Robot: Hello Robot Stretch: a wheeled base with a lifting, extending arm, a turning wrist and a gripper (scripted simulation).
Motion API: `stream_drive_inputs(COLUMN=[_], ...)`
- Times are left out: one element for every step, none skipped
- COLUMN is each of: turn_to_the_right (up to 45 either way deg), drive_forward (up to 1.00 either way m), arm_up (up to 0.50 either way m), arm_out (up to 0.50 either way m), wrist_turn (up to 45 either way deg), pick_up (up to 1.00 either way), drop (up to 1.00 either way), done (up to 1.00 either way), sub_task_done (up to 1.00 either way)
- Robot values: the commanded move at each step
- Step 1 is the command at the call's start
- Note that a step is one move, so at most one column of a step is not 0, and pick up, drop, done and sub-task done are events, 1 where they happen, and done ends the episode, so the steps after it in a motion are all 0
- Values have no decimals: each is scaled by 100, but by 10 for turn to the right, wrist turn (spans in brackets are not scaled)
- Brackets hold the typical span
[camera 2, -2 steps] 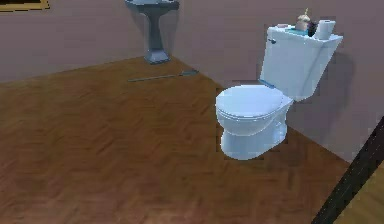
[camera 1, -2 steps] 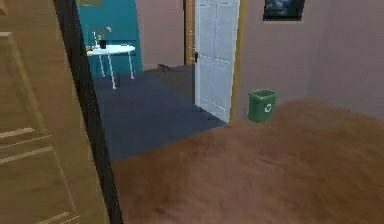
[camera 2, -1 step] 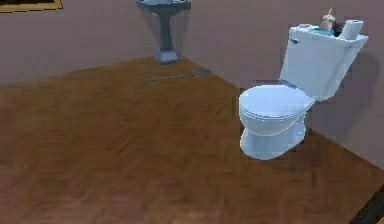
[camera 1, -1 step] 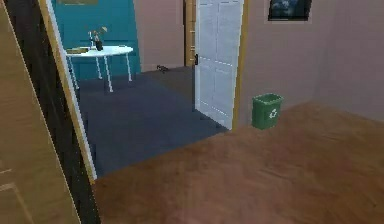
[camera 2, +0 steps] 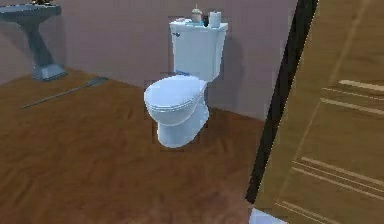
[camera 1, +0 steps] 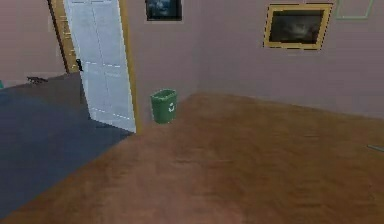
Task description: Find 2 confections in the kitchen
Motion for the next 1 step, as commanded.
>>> stream_drive_inputs(turn_to_the_right=[0], drive_forward=[30], arm_up=[0], arm_out=[0], wrist_turn=[0], pick_up=[0], drop=[0], done=[0], sub_task_done=[0])
